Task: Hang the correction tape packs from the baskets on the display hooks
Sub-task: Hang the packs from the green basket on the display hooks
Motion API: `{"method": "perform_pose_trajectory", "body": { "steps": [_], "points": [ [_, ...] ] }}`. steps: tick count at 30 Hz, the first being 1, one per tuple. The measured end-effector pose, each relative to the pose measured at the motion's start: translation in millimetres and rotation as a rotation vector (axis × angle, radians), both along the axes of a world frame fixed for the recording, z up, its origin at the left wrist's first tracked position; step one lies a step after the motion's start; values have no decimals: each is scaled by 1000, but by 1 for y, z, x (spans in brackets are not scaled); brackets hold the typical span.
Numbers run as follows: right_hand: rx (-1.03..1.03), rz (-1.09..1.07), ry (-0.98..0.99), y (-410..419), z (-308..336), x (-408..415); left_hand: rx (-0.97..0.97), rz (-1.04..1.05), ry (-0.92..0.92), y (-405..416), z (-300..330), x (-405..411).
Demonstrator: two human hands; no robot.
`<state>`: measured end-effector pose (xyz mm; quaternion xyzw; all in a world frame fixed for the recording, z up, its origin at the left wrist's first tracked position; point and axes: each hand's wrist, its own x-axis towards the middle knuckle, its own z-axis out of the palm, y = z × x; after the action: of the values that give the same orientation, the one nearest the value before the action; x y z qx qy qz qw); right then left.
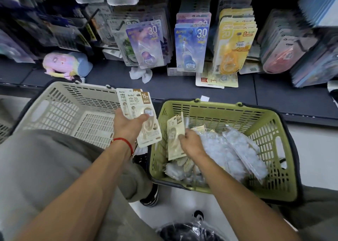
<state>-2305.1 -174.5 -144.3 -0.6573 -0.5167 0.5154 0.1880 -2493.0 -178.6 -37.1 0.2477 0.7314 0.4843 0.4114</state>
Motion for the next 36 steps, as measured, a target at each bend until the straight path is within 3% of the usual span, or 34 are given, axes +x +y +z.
{"method": "perform_pose_trajectory", "body": {
  "steps": [5, 10, 15, 20, 22, 25, 28, 31, 36],
  "points": [
    [3, -369, 264, 20, 30, 44, -7, -44, 32, 5, -3, 9],
    [-39, -335, 557, 26, 60, 43, -20, -214, -157, 5, -5, 32],
    [149, -192, 447, 26, 68, 8, 55, -282, -398, 2, 0, 38],
    [185, -142, 306, 32, 57, -3, 58, -135, -325, -1, 2, 22],
    [203, -77, 31, 30, 38, 5, 39, -26, -290, -3, 0, 12],
    [132, 291, -487, 17, 7, 3, 22, 60, -247, -9, -3, 0],
    [185, 484, -715, 4, -10, -16, -10, 86, -230, -14, -6, -3],
    [173, 458, -736, 0, -16, -25, -17, 80, -209, -14, -7, -1],
    [72, 127, -409, 17, 7, -6, 22, 64, -169, -12, -4, 7]
  ]
}}
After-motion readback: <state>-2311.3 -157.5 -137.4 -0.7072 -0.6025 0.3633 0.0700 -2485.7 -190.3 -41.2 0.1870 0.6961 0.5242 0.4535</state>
